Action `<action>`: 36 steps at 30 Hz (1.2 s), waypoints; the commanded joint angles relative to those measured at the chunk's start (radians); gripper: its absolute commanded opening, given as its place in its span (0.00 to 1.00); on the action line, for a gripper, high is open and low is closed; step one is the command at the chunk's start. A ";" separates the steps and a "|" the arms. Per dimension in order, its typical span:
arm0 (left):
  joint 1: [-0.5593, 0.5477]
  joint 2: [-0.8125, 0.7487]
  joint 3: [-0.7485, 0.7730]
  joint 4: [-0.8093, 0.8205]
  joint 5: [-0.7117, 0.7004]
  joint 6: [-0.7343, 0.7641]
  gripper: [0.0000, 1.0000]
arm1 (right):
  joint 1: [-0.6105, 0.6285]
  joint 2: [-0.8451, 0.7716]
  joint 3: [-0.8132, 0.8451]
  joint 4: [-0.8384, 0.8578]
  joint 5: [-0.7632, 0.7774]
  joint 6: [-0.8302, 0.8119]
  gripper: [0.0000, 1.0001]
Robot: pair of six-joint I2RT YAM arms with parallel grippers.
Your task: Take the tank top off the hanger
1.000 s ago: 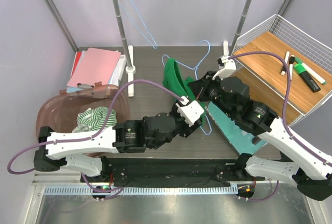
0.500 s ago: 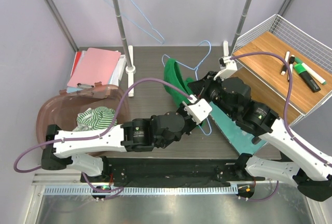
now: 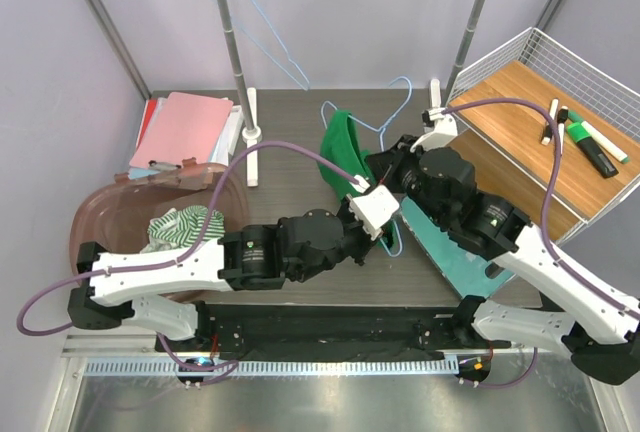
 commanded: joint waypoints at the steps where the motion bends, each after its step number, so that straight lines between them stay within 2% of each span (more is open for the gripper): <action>1: -0.003 -0.053 0.041 0.012 0.163 -0.113 0.00 | 0.006 0.039 0.005 0.076 0.099 0.012 0.01; 9: -0.003 -0.056 0.049 -0.008 0.276 -0.173 0.00 | 0.009 0.091 0.020 0.089 0.181 0.000 0.01; 20: -0.003 -0.117 -0.075 0.006 0.323 -0.254 0.00 | 0.011 0.089 0.077 0.080 0.258 -0.019 0.01; 27: -0.001 -0.192 -0.207 0.029 0.276 -0.302 0.00 | 0.011 0.056 0.099 0.070 0.252 -0.020 0.01; 36: -0.003 -0.226 -0.284 0.000 0.170 -0.336 0.00 | 0.012 -0.010 0.092 0.037 0.163 0.014 0.01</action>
